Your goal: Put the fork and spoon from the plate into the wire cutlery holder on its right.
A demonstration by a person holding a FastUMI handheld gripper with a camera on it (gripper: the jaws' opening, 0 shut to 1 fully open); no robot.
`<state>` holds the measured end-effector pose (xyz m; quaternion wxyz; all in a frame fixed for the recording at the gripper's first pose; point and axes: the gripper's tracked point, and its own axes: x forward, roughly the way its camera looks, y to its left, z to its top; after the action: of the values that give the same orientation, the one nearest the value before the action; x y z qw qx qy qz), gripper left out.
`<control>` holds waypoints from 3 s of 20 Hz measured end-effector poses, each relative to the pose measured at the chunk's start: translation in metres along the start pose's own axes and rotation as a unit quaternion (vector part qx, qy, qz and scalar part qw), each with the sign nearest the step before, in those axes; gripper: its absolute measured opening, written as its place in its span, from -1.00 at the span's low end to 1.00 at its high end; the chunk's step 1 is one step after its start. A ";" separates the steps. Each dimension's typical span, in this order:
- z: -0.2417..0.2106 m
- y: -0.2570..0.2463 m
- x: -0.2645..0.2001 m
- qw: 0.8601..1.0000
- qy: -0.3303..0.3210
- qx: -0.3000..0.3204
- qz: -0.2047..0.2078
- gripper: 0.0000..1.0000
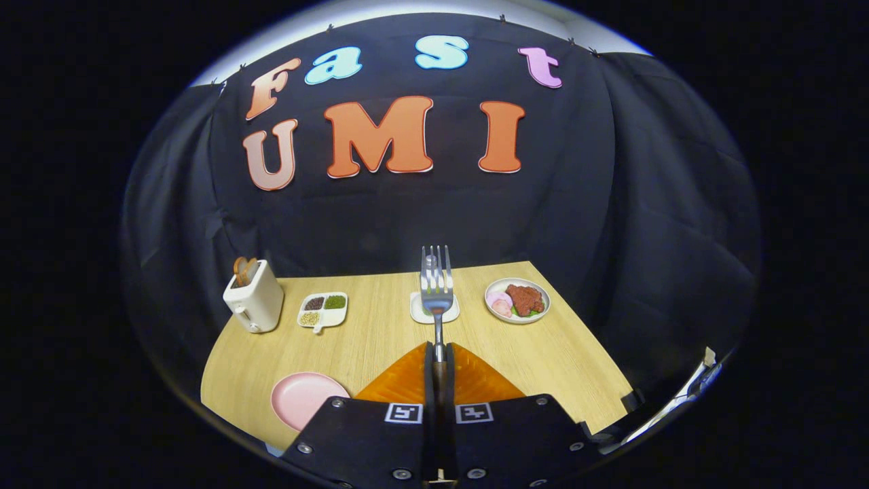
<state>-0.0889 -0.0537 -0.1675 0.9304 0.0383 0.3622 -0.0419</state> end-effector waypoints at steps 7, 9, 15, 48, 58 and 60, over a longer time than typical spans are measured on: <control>-0.053 -0.018 -0.003 0.995 0.091 -0.030 0.016 -0.93; -0.070 -0.023 0.000 0.992 0.121 -0.044 0.014 -0.93; -0.114 -0.027 0.003 0.978 0.198 -0.061 0.022 -0.93; -0.083 -0.031 0.055 0.986 0.162 -0.027 0.031 -0.47; 0.065 -0.026 0.031 0.995 -0.089 -0.007 0.042 0.54; 0.088 -0.023 0.023 0.991 -0.126 -0.016 0.049 0.63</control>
<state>-0.0159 -0.0867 -0.1196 0.9700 0.0356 0.2403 0.0054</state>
